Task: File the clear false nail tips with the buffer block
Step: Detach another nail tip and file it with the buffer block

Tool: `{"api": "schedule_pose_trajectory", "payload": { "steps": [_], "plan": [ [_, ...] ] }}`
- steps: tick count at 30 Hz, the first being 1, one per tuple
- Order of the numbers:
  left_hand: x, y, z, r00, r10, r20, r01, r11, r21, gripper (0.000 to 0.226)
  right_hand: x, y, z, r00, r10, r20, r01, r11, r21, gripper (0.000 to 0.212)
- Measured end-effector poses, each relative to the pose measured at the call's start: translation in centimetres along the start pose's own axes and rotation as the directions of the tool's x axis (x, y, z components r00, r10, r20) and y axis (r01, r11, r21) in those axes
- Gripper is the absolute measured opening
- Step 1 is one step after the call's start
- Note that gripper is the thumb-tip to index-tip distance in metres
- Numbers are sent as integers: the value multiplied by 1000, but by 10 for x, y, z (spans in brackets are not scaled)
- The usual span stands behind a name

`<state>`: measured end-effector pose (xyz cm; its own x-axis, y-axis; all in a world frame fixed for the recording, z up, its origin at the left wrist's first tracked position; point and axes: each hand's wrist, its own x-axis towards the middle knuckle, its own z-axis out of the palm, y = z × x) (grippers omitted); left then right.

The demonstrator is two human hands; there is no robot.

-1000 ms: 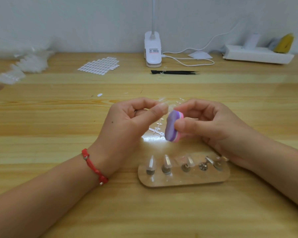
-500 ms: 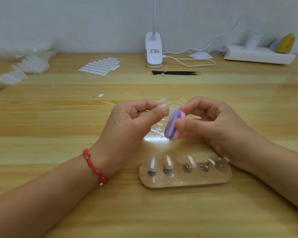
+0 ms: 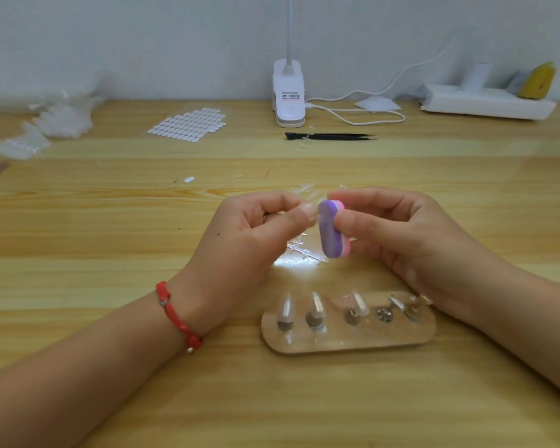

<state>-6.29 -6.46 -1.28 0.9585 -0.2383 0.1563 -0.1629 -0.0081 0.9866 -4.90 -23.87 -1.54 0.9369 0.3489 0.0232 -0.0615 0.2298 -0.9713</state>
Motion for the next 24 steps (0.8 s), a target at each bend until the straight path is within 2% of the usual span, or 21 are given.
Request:
{"api": "schedule_pose_trajectory", "payload": {
  "steps": [3, 7, 14, 17, 19, 21, 24],
  "plan": [
    [1, 0, 1, 999, -5, 37, 4, 1000, 31, 13, 1, 1, -2, 998, -10, -58, 13, 999, 48, 29],
    [3, 1, 0, 1000, -22, -19, 22, 1000, 6, 16, 0, 0, 0, 1000, 9, -10, -9, 1000, 20, 25],
    [2, -1, 0, 992, -24, 124, 9, 992, 125, 15, 3, 0, -5, 995, 16, -96, -5, 994, 113, 21],
    [2, 0, -1, 997, -6, 77, 1, 998, 55, 14, 4, -1, -9, 994, 58, -88, -41, 982, 185, 14],
    [4, 0, -3, 999, -33, 15, 33, 999, 17, 17, 5, 0, -8, 995, 58, -77, -42, 981, 192, 24],
    [5, -2, -5, 998, -50, -38, 50, 999, -5, 24, 3, 2, -6, 999, 19, -41, -17, 998, 62, 24],
    [5, -2, -4, 998, -40, -56, 39, 999, -17, 29, 0, 6, -4, 996, -81, 30, 87, 955, -285, 5]
  ]
}}
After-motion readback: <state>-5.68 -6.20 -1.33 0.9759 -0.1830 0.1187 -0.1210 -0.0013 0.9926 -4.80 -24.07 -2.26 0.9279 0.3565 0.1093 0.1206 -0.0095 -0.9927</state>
